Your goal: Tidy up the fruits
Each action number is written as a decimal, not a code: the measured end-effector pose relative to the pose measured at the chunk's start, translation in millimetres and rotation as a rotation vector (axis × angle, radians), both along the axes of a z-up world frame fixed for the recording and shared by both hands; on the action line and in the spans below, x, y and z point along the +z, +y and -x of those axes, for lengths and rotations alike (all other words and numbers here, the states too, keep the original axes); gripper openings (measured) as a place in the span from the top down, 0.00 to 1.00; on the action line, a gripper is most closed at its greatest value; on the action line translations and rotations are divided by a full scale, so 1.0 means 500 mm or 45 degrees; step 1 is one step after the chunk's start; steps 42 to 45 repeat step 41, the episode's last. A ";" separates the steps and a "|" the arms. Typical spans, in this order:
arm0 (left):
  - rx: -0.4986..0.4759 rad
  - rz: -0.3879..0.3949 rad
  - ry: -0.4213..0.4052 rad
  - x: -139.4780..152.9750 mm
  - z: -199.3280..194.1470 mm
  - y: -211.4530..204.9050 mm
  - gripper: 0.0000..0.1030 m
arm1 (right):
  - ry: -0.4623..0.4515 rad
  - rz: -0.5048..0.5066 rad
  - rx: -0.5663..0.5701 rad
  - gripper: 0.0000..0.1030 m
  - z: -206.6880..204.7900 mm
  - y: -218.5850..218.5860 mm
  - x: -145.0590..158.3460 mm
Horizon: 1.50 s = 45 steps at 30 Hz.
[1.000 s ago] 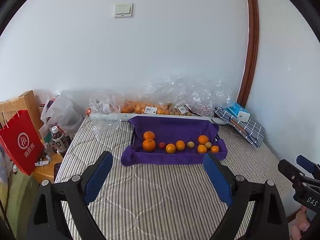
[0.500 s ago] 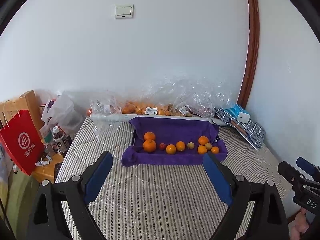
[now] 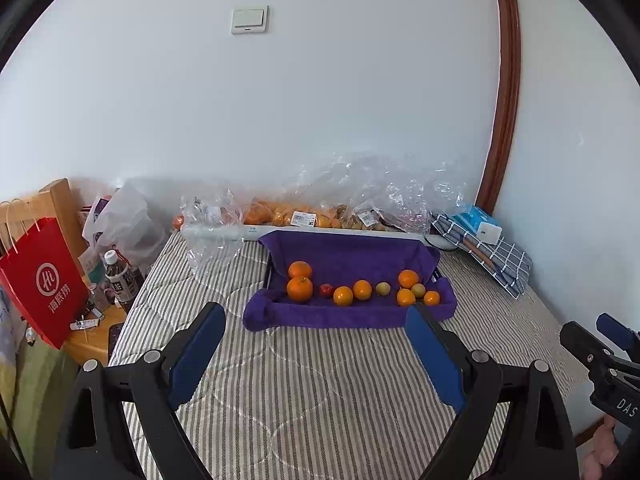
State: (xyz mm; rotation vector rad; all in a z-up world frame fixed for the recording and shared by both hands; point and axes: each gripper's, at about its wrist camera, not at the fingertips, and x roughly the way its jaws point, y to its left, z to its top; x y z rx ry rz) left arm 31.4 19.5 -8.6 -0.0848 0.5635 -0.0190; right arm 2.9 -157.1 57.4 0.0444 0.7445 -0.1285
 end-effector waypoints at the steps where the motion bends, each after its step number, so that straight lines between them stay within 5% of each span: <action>1: 0.002 -0.002 -0.002 0.000 0.000 0.001 0.11 | -0.004 0.001 -0.002 0.06 0.000 0.000 0.000; 45: 0.021 -0.034 -0.006 0.003 -0.003 -0.003 0.11 | -0.003 -0.019 -0.017 0.06 0.001 -0.008 -0.005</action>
